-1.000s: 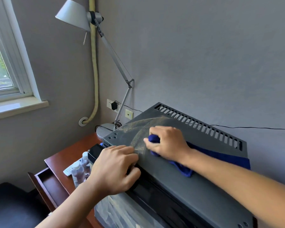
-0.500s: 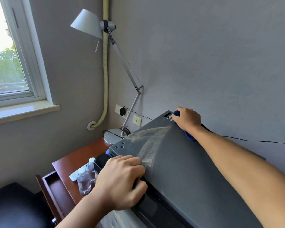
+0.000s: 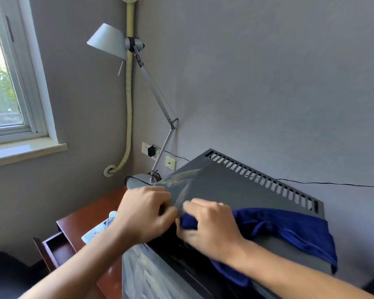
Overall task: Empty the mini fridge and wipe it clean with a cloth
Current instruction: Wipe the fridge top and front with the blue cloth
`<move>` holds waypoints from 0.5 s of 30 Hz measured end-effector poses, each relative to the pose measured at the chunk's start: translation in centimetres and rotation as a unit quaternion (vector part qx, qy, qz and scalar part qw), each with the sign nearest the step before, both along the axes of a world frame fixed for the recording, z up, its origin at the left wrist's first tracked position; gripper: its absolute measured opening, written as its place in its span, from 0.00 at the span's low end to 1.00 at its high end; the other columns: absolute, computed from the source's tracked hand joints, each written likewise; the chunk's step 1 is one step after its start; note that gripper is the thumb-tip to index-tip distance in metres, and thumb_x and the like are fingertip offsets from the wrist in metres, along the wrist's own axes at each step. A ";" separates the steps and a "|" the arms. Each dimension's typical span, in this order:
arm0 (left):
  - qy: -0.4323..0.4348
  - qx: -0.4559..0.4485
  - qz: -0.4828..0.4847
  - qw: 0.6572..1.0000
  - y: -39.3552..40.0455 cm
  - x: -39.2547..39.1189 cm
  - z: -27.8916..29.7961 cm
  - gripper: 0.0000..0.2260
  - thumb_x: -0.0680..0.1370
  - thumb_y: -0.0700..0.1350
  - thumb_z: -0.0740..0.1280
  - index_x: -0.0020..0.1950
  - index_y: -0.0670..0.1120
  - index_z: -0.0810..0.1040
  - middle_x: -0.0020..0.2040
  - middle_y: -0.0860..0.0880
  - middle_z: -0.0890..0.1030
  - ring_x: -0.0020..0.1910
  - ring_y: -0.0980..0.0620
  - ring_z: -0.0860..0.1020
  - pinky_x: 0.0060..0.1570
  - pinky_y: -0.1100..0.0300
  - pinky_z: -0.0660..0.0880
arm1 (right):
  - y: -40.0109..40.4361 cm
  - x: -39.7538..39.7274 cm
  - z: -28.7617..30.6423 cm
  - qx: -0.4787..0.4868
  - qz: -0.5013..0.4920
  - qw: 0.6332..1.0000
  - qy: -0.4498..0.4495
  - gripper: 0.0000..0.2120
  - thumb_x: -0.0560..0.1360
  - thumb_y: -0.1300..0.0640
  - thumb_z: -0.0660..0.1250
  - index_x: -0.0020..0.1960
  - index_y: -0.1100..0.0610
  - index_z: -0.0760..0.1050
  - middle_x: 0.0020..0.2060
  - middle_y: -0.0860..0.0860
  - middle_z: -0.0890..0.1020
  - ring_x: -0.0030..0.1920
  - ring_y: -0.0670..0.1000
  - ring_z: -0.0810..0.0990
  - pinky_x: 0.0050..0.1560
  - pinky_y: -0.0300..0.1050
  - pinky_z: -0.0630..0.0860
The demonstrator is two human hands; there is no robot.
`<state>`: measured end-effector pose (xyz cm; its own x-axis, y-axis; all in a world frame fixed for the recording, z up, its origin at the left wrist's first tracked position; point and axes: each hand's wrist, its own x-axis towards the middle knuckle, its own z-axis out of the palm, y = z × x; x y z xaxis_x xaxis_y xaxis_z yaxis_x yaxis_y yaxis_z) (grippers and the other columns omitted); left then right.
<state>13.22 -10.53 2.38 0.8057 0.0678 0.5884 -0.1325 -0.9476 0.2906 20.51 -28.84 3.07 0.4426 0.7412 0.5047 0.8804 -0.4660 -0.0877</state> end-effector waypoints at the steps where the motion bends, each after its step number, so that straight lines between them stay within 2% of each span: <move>1: 0.004 0.014 0.027 1.000 0.5 0.5 0.2 0.14 0.68 0.56 0.60 0.31 0.49 0.62 0.30 0.52 0.67 0.31 0.48 0.70 0.28 0.56 0.66 | -0.6 -0.7 -0.1 0.003 0.021 1.000 -0.012 0.18 0.69 0.41 0.69 0.38 0.49 0.62 0.32 0.49 0.71 0.30 0.56 0.74 0.27 0.48 0.71; 4: 0.031 0.027 0.086 0.995 1.2 1.9 -0.2 0.16 0.68 0.58 0.57 0.32 0.45 0.64 0.29 0.51 0.69 0.31 0.46 0.69 0.29 0.56 0.65 | -1.1 -0.4 -0.4 0.010 0.078 0.996 -0.031 0.17 0.70 0.44 0.71 0.35 0.51 0.65 0.31 0.48 0.68 0.28 0.52 0.67 0.25 0.46 0.68; 8: 0.050 0.015 0.097 0.994 1.3 2.2 -1.4 0.18 0.68 0.59 0.55 0.32 0.44 0.66 0.31 0.48 0.73 0.33 0.43 0.72 0.31 0.55 0.69 | 0.8 2.6 0.0 0.023 0.089 0.996 -0.008 0.19 0.71 0.45 0.71 0.36 0.48 0.60 0.31 0.46 0.65 0.30 0.49 0.64 0.27 0.47 0.67; 10: 0.051 0.030 0.094 0.994 1.4 2.2 -1.5 0.18 0.68 0.60 0.56 0.31 0.45 0.66 0.30 0.48 0.73 0.32 0.43 0.72 0.31 0.55 0.69 | 2.4 5.0 0.2 0.024 0.068 0.997 0.000 0.18 0.72 0.44 0.69 0.36 0.48 0.62 0.31 0.45 0.65 0.31 0.51 0.68 0.31 0.45 0.67; 12: 0.045 0.037 0.100 0.993 1.4 2.3 -1.6 0.17 0.67 0.58 0.57 0.31 0.44 0.65 0.29 0.49 0.71 0.30 0.45 0.68 0.29 0.56 0.67 | 4.2 8.1 0.3 0.032 0.035 0.999 0.012 0.16 0.72 0.42 0.68 0.36 0.48 0.63 0.31 0.44 0.67 0.33 0.52 0.73 0.33 0.44 0.67; 15: 0.033 0.013 0.115 0.993 1.3 2.3 -1.6 0.16 0.66 0.56 0.59 0.31 0.44 0.65 0.28 0.48 0.71 0.29 0.46 0.66 0.27 0.56 0.67 | 6.5 13.5 0.7 0.035 -0.036 0.997 0.053 0.17 0.71 0.44 0.69 0.33 0.48 0.64 0.31 0.49 0.77 0.36 0.56 0.78 0.34 0.45 0.65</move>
<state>15.48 -9.25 0.77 0.8080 0.2394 0.5384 0.1061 -0.9579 0.2666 34.04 -22.33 3.81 0.5462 0.6708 0.5017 0.8295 -0.5165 -0.2126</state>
